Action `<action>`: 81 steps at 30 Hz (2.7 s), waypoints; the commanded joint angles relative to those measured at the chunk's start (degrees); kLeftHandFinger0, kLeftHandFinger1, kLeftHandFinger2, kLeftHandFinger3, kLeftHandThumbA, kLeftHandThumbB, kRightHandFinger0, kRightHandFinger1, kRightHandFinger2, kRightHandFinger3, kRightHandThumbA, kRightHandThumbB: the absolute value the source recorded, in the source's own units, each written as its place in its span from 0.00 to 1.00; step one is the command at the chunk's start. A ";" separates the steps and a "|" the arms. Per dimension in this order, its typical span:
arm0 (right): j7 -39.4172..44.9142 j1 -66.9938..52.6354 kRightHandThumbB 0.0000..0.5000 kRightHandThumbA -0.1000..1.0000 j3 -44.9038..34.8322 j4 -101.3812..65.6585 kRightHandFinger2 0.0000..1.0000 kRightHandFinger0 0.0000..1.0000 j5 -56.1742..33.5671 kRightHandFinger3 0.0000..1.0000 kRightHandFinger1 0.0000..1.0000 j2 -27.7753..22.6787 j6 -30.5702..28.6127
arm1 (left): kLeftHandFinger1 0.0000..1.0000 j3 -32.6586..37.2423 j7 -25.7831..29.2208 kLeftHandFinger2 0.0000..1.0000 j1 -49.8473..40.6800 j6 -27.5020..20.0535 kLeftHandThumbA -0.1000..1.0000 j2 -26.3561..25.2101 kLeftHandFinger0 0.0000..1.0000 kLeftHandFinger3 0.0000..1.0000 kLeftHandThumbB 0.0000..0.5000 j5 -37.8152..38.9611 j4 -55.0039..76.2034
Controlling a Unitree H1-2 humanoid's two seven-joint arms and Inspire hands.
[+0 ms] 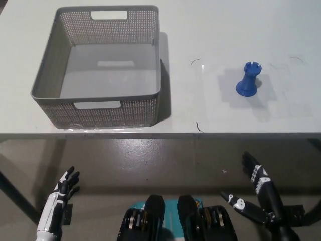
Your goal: Use the right hand to pick up a chess pieces and put it into a container on the left hand side
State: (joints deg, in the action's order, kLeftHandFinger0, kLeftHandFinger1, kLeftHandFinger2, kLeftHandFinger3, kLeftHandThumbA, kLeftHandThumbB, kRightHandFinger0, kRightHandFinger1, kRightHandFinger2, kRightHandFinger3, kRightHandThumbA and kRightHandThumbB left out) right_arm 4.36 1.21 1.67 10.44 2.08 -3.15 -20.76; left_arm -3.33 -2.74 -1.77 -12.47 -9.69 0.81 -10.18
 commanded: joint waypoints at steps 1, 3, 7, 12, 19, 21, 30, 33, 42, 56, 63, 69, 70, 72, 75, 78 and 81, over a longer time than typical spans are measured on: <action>-4.52 0.57 0.68 1.00 -1.80 -7.71 1.00 1.00 6.81 1.00 1.00 -0.39 -5.55 | 1.00 -0.22 -0.99 1.00 0.91 -2.87 1.00 -0.51 1.00 1.00 0.46 1.16 0.74; -4.76 1.40 0.65 1.00 -2.31 -10.66 1.00 1.00 7.22 1.00 1.00 -0.32 -4.23 | 1.00 -0.40 -0.89 1.00 0.93 -2.68 1.00 -0.37 1.00 1.00 0.46 1.20 0.86; -4.88 3.78 0.69 1.00 -3.41 -15.32 1.00 1.00 5.93 1.00 1.00 -0.23 -0.79 | 1.00 -0.25 -1.07 1.00 0.55 -2.74 1.00 -0.35 1.00 1.00 0.47 1.12 0.97; -7.15 9.68 0.80 1.00 -5.89 -16.23 1.00 1.00 8.72 1.00 1.00 -0.22 3.62 | 1.00 -0.20 -1.23 1.00 0.36 -2.06 1.00 -0.50 1.00 1.00 0.41 1.13 1.34; -6.41 18.77 0.77 1.00 -8.17 -11.36 1.00 1.00 7.00 1.00 1.00 -3.13 11.94 | 1.00 -0.19 -1.08 1.00 0.35 -3.16 1.00 -0.22 1.00 1.00 0.39 0.82 0.65; -5.92 21.27 0.84 1.00 -8.94 -8.79 1.00 1.00 4.65 1.00 1.00 -3.64 13.42 | 1.00 -0.22 -1.15 1.00 0.19 -3.01 1.00 -0.18 1.00 1.00 0.37 0.98 0.78; -8.18 35.92 0.86 1.00 -10.67 12.79 1.00 1.00 4.20 1.00 1.00 -6.88 13.00 | 1.00 -0.05 -1.46 1.00 -0.27 -3.05 1.00 -0.12 1.00 1.00 0.32 0.99 0.99; -8.51 39.78 0.83 1.00 -10.43 20.68 1.00 1.00 4.01 1.00 1.00 -7.84 10.90 | 1.00 0.03 -1.41 1.00 -0.35 -2.65 1.00 -0.02 1.00 1.00 0.32 0.86 1.13; -11.50 49.29 0.87 1.00 -8.92 42.48 1.00 1.00 4.88 1.00 1.00 -8.77 5.03 | 1.00 0.46 -1.92 1.00 -1.74 -3.39 1.00 0.33 1.00 1.00 0.29 1.18 1.31; -14.80 56.19 0.93 1.00 -6.10 62.39 1.00 1.00 4.90 1.00 1.00 -8.24 0.95 | 1.00 0.22 -1.72 1.00 -1.89 -3.80 1.00 0.02 1.00 1.00 0.34 0.75 0.91; -15.51 57.20 0.93 1.00 -3.70 66.06 1.00 1.00 5.71 1.00 1.00 -8.62 1.92 | 1.00 0.11 -1.89 1.00 -1.36 -3.89 1.00 0.00 1.00 1.00 0.35 1.11 0.87; -14.74 57.69 0.89 1.00 -2.59 68.05 1.00 1.00 4.95 1.00 1.00 -8.41 3.03 | 1.00 -0.02 -1.77 1.00 -1.12 -3.77 1.00 0.00 1.00 1.00 0.30 1.00 0.90; -14.85 57.72 0.91 1.00 -2.35 68.39 1.00 1.00 5.02 1.00 1.00 -8.37 3.32 | 1.00 -0.03 -1.82 1.00 -1.09 -3.76 1.00 0.02 1.00 1.00 0.30 1.10 0.89; -14.98 57.85 0.90 1.00 -2.06 69.07 1.00 1.00 5.05 1.00 1.00 -8.29 4.07 | 1.00 0.05 -2.11 1.00 -0.85 -3.80 1.00 -0.18 1.00 1.00 0.32 1.17 0.77; -14.84 58.22 0.88 1.00 -1.73 69.69 1.00 1.00 5.06 1.00 1.00 -8.20 5.27 | 1.00 0.08 -2.20 1.00 -0.64 -3.65 1.00 -0.30 1.00 1.00 0.34 1.02 0.92; -14.96 59.24 0.80 1.00 -1.34 70.30 1.00 1.00 5.06 1.00 1.00 -7.89 7.26 | 1.00 0.15 -2.11 1.00 -0.58 -3.75 1.00 -0.23 1.00 1.00 0.36 0.83 1.04; -15.86 59.85 0.71 0.93 -2.24 70.62 1.00 1.00 3.92 1.00 1.00 -7.48 7.46 | 1.00 0.25 -2.38 1.00 -0.49 -3.86 1.00 -0.41 1.00 1.00 0.41 0.88 0.75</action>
State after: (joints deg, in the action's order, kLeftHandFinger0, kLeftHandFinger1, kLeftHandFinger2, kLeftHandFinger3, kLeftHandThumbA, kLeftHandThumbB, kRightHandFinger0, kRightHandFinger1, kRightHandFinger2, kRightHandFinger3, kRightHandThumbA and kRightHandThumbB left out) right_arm -10.62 57.52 -0.32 80.18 7.12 -10.68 -16.54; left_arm -3.21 -4.39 -3.05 -14.05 -9.35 1.50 -10.19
